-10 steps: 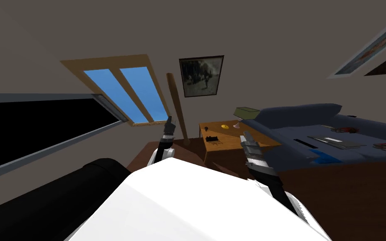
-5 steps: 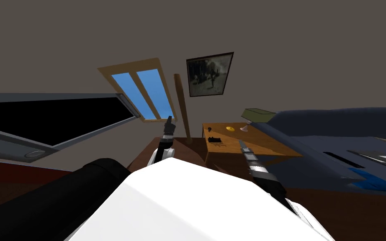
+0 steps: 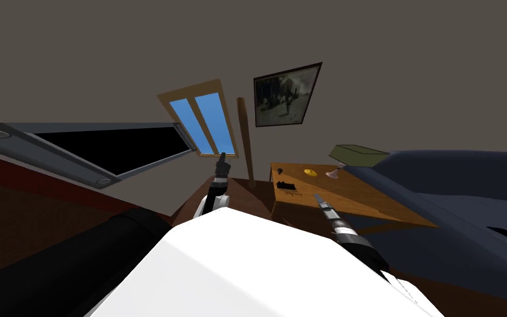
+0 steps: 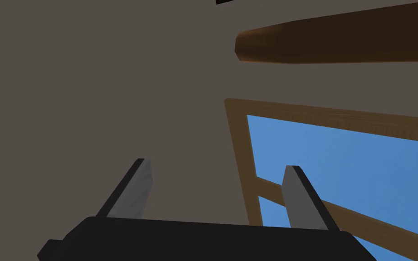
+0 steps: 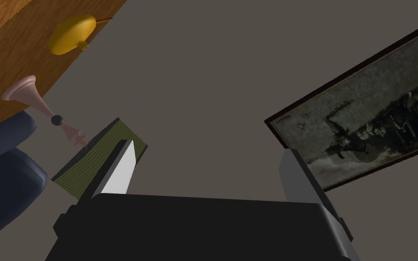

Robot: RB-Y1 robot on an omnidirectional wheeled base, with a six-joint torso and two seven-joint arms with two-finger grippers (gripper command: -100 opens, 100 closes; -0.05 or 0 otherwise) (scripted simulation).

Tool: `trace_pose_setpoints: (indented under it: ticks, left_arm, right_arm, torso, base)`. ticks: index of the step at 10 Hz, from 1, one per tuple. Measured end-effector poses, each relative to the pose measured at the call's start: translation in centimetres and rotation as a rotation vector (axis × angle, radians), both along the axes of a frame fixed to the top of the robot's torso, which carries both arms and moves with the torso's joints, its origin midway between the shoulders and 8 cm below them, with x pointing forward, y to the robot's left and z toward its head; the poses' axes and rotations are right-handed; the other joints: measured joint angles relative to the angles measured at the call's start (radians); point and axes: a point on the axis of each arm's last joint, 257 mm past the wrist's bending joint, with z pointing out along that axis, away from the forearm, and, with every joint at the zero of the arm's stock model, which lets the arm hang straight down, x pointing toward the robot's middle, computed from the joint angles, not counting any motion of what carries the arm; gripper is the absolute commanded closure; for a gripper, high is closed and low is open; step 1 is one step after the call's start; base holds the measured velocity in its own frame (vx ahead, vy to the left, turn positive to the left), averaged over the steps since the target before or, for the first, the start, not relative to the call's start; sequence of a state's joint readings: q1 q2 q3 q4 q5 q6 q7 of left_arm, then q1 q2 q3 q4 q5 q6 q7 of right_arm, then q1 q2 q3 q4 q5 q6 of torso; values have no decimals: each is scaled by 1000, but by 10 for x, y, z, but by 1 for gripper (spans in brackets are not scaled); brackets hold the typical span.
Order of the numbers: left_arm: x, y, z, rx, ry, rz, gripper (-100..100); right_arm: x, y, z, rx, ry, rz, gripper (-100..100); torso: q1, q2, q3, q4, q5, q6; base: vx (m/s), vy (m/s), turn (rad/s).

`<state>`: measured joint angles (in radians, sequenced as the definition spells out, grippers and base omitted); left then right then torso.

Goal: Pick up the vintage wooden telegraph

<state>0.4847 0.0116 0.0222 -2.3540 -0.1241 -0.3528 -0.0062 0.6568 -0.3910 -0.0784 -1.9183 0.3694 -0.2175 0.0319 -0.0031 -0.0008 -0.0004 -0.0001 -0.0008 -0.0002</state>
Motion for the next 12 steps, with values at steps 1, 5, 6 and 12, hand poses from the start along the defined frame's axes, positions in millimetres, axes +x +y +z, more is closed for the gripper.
trace_pose_setpoints:
  ticks: [1,5,6,12]
  left_arm:
    - [0,0,0,0,0,0,0]
    - [0,0,0,0,0,0,0]
    - [0,0,0,0,0,0,0]
    - [0,0,0,0,0,0,0]
  right_arm:
    - [-5,-11,-13,-33,39,-9,-100]
    - [-39,-55,-68,-190,225,-47,-100]
    - [-52,-68,-81,-236,280,-54,-100]
    - [-120,-140,-146,-486,541,-78,-100]
  torso:
    - [0,0,0,0,0,1]
    - [1,0,0,0,0,1]
    - [1,-1,0,0,0,0]
    - [3,-2,-1,0,1,0]
  base:
    - [-11,-25,259]
    - [-11,-16,230]
    - [-4,-13,142]
    - [2,3,228]
